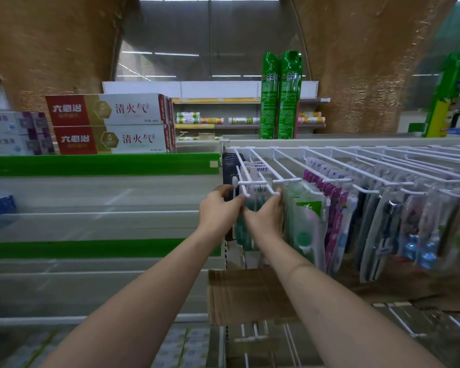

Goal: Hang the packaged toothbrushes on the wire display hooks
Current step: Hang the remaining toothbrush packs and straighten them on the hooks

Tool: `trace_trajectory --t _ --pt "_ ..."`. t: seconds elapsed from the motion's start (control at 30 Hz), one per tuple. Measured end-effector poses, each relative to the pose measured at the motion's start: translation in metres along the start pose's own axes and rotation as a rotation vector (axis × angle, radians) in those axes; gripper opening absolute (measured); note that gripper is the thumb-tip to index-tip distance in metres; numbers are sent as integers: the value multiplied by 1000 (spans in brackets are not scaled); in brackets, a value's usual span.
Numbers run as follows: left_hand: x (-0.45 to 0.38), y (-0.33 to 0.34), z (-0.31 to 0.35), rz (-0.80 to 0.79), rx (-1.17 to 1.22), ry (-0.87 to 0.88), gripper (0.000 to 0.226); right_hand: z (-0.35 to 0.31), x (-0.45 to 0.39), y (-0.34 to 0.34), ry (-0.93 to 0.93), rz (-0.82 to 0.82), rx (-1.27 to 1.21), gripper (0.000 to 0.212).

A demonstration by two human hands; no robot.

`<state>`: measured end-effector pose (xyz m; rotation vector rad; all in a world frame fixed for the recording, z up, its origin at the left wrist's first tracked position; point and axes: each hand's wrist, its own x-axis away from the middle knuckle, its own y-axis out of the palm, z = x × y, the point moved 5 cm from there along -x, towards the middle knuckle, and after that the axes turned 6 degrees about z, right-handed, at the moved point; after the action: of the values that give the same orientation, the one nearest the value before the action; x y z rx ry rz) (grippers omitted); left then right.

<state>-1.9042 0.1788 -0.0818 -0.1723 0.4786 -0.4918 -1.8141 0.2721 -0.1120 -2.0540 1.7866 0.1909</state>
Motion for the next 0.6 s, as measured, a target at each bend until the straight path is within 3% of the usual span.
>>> trace_trajectory --t 0.13,0.23,0.37,0.6 --pt "-20 9 -1 -11 34 -35 39 1 -14 7 45 -34 -85 128" --pt "-28 9 1 -14 -30 -7 32 7 -24 15 50 -45 -115 120" --pt "-29 2 1 30 -160 38 7 5 -26 17 30 0 -144 129" --pt "-29 -11 -8 132 -73 18 26 8 -28 24 55 88 -96 130"
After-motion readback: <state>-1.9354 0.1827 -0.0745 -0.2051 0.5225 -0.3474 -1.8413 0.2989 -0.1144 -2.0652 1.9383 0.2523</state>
